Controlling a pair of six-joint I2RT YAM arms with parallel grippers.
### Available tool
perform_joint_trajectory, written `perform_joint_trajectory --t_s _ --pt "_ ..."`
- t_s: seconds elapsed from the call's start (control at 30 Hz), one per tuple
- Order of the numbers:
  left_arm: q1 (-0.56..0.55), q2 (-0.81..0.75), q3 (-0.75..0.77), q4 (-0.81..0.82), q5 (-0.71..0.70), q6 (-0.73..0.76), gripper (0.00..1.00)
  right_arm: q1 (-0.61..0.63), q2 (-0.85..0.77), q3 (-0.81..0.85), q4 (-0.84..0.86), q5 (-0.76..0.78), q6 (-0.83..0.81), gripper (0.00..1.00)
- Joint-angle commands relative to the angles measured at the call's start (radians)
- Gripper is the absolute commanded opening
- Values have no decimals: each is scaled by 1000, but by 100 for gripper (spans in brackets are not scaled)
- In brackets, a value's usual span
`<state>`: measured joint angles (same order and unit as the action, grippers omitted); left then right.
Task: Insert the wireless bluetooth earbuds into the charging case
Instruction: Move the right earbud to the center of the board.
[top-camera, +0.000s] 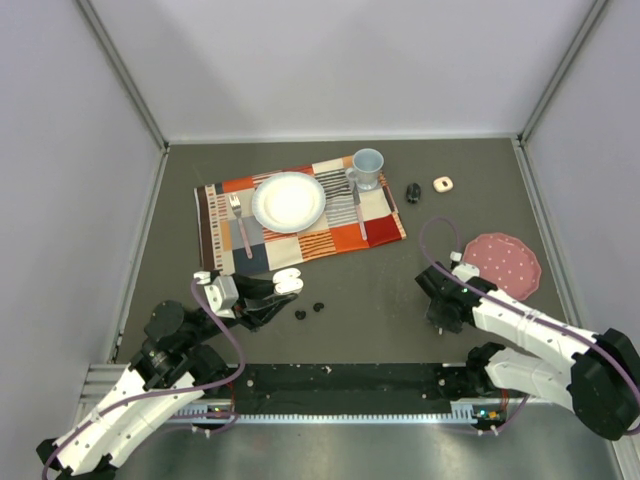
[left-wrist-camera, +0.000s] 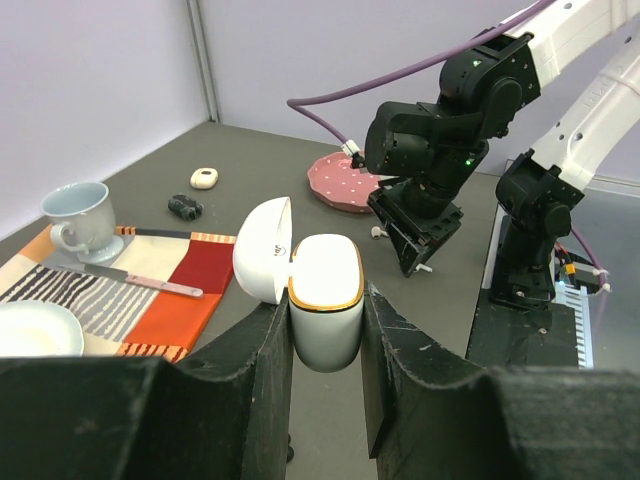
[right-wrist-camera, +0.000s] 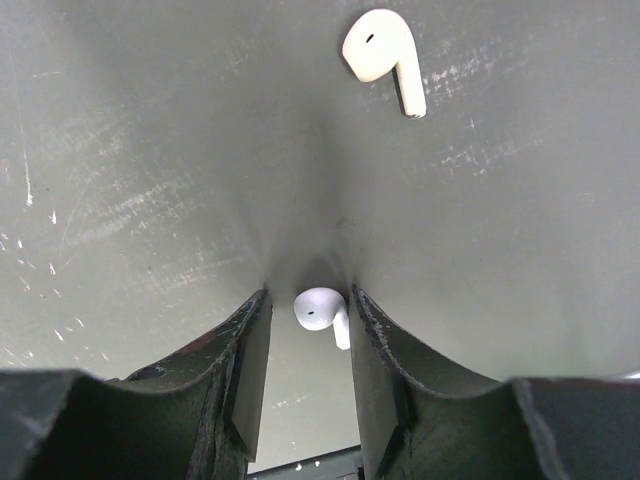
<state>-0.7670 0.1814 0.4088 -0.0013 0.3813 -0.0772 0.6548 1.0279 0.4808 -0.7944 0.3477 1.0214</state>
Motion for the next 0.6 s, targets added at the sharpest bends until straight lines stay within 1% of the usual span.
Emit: perform_joint_trajectory --t_s 0.0,0.03,0.1,0.13,0.3,0.57 --pt "-3 10 25 44 7 -9 0 11 9 13 3 45 -3 35" --pt "-3 10 24 44 8 -9 0 11 9 13 1 47 2 35" --pt "-2 10 25 44 7 -9 0 11 9 13 3 47 0 30" --pt "-2 10 25 43 8 -9 0 9 8 13 3 47 2 30" --pt "-2 13 25 43 5 -9 0 11 3 10 3 47 5 30" --pt "-3 13 25 43 8 -10 0 9 -14 13 3 56 3 29"
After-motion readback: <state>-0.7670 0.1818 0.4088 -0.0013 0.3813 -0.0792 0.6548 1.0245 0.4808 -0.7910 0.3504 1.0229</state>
